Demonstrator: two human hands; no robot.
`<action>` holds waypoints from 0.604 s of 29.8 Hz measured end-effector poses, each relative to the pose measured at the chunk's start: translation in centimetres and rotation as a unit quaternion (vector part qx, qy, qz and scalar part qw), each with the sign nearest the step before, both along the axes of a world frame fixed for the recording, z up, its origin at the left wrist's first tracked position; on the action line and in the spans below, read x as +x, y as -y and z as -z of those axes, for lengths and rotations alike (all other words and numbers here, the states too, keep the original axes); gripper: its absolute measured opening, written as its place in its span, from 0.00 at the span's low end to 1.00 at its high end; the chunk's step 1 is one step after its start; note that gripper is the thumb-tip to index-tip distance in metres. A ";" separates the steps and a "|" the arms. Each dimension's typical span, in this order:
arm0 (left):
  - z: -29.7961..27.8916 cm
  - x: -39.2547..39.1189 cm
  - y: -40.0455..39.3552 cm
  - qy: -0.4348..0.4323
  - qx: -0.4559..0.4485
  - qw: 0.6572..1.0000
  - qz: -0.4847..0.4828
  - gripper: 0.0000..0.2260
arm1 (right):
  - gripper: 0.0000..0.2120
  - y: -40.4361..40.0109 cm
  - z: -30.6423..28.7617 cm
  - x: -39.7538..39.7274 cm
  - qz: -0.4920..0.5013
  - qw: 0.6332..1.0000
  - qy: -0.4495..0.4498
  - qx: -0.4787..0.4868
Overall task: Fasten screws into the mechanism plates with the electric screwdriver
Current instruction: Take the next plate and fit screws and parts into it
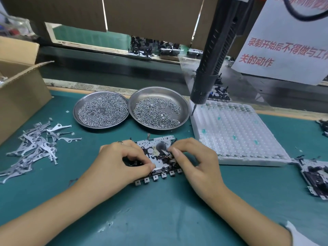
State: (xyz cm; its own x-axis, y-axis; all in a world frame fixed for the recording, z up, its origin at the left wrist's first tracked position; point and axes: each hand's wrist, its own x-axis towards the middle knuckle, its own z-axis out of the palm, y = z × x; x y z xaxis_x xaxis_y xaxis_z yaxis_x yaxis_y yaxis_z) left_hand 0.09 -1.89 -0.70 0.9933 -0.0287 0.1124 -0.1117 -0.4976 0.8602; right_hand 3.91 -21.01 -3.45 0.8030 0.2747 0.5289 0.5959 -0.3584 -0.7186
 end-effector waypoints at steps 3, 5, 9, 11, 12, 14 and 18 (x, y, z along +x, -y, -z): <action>0.1 0.1 0.0 0.010 0.007 1.000 0.002 0.06 | 0.08 -0.1 -0.1 0.2 0.015 0.998 -0.049 0.026; 0.4 0.1 -0.2 0.013 0.016 1.000 0.010 0.06 | 0.08 -0.2 0.0 0.1 0.008 0.999 -0.048 0.021; 0.0 0.2 -0.6 0.039 0.011 0.999 0.018 0.06 | 0.08 -0.2 0.1 -0.1 0.002 0.999 -0.031 0.019; -0.4 0.8 -1.3 0.095 0.007 0.995 -0.022 0.07 | 0.07 -0.2 0.1 -0.1 0.009 0.999 -0.031 0.028; -0.6 1.4 -1.9 0.135 0.022 0.989 -0.057 0.05 | 0.07 -0.3 0.1 -0.2 0.011 0.999 -0.034 0.033; -0.8 3.1 -3.7 0.201 0.111 0.964 -0.136 0.04 | 0.07 -0.4 0.2 -0.3 0.011 0.999 -0.033 0.038; -0.5 7.6 -6.7 0.046 0.310 0.937 -0.153 0.14 | 0.07 -0.3 0.3 -0.3 0.004 0.999 -0.014 0.032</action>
